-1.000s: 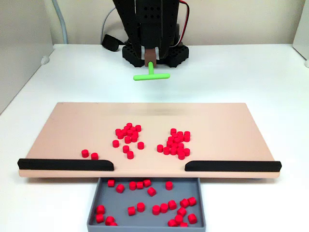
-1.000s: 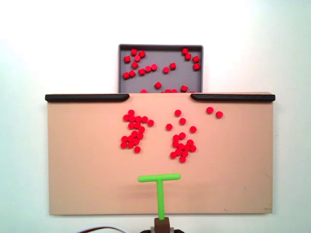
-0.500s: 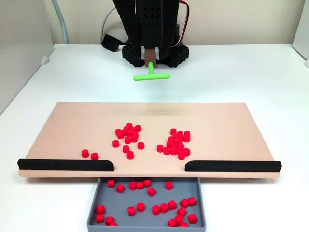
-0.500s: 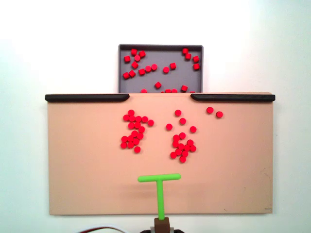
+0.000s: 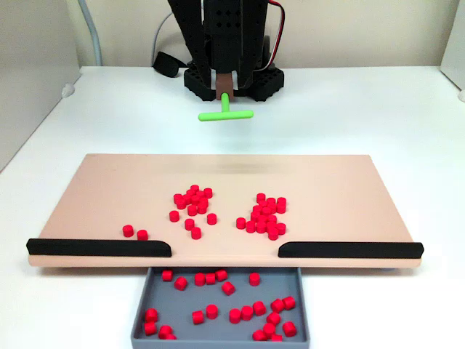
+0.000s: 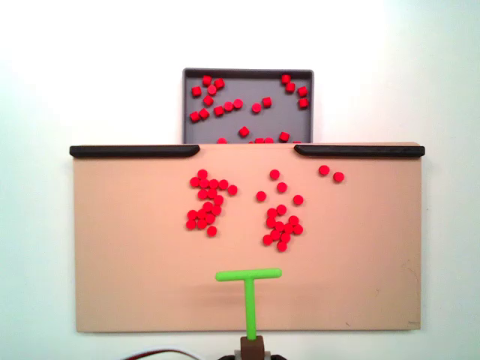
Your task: Push granules from right to the grey container
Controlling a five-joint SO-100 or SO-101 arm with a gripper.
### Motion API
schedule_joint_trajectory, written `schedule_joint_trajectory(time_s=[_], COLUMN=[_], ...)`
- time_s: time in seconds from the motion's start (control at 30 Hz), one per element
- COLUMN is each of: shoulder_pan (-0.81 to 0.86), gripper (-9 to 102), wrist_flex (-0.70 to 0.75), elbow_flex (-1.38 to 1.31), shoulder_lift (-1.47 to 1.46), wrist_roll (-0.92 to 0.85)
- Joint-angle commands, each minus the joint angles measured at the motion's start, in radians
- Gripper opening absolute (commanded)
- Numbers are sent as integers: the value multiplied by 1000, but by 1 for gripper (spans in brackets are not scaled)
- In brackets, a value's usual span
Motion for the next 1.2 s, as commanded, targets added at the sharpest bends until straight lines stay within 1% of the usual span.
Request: schedule_joint_trajectory(time_s=[0.0,0.87,1.17], shoulder_pan=[9,20,21], gripper=[0,0,0], wrist_flex=[-5,6,6], elbow_flex=[-12,-8,-11], shoulder_lift=[20,-5,21], wrist_roll=[-5,15,-71])
